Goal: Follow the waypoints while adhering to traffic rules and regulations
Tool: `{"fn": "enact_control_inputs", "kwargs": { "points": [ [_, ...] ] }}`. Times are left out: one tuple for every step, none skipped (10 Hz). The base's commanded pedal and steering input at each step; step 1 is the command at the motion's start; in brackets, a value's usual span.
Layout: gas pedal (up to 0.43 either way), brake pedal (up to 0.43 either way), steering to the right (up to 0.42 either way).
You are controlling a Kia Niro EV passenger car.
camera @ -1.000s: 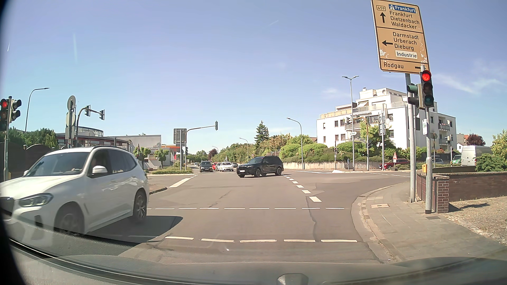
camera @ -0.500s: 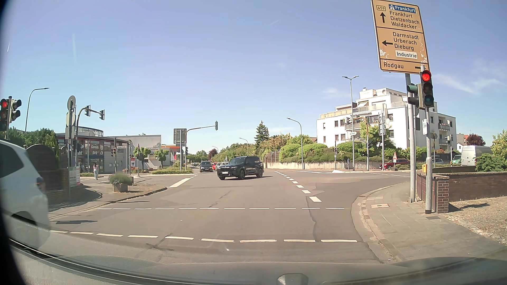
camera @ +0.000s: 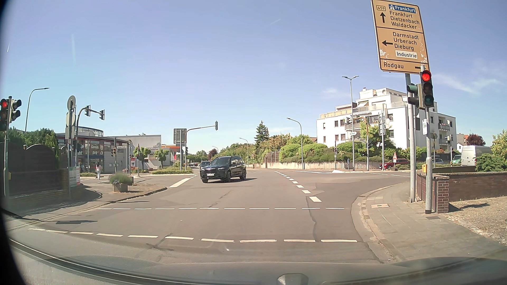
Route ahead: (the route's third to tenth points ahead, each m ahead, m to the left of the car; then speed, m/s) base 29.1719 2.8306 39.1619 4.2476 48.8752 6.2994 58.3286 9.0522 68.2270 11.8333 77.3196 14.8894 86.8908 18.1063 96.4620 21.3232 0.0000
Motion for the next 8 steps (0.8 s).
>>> {"fn": "enact_control_inputs", "kwargs": {
  "points": [
    [0.000,0.366,-0.005],
    [0.000,0.366,-0.005],
    [0.000,0.366,-0.005],
    [0.000,0.366,-0.005],
    [0.000,0.366,-0.005],
    [0.000,0.366,-0.005],
    [0.000,0.366,-0.005],
    [0.000,0.366,-0.005]
  ]
}}
